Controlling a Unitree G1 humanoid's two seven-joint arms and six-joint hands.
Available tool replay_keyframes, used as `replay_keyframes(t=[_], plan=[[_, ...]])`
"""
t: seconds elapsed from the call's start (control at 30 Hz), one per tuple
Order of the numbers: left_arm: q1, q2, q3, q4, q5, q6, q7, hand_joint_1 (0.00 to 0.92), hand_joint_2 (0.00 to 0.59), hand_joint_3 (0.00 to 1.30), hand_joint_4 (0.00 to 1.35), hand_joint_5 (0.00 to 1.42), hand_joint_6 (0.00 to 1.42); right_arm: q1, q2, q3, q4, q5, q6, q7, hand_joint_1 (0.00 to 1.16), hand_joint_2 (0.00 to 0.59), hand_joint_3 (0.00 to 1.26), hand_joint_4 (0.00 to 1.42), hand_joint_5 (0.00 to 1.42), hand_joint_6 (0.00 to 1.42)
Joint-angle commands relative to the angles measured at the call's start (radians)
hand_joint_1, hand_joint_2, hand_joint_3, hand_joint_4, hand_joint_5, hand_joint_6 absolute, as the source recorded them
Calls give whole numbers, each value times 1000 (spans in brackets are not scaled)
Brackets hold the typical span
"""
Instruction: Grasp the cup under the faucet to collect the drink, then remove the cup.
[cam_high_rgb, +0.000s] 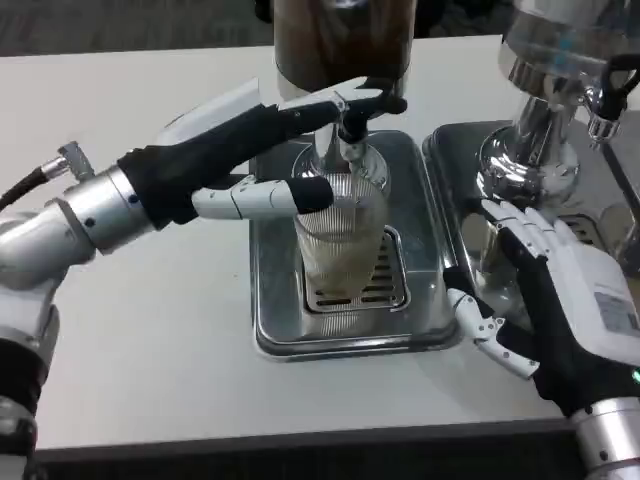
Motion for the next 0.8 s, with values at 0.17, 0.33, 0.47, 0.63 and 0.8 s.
replay_keyframes(t=[0.17, 0.33, 0.47, 0.63, 0.8], plan=[[24, 15, -52, 18, 88, -51, 9, 0, 57, 168, 52, 109, 71, 15, -14, -8, -25, 4, 8, 12, 347, 436, 186, 130, 97, 36], [24, 18, -63, 16, 94, -60, 30, 0, 57, 169, 52, 109, 71, 16, -13, -13, -25, 29, -6, 19, 342, 420, 165, 122, 89, 33], [22, 20, -73, 19, 97, -62, 42, 0, 57, 169, 52, 109, 71, 10, -14, -30, 14, 146, -64, 67, 409, 321, 79, 35, 35, 33], [17, 19, -76, 25, 102, -63, 51, 0, 57, 169, 52, 109, 73, -19, -18, -53, 109, 328, -178, 166, 472, 260, 4, 0, 0, 33], [14, 18, -75, 33, 101, -61, 51, 0, 54, 180, 61, 111, 84, -48, -13, -66, 182, 477, -245, 285, 470, 222, 0, 0, 0, 18]])
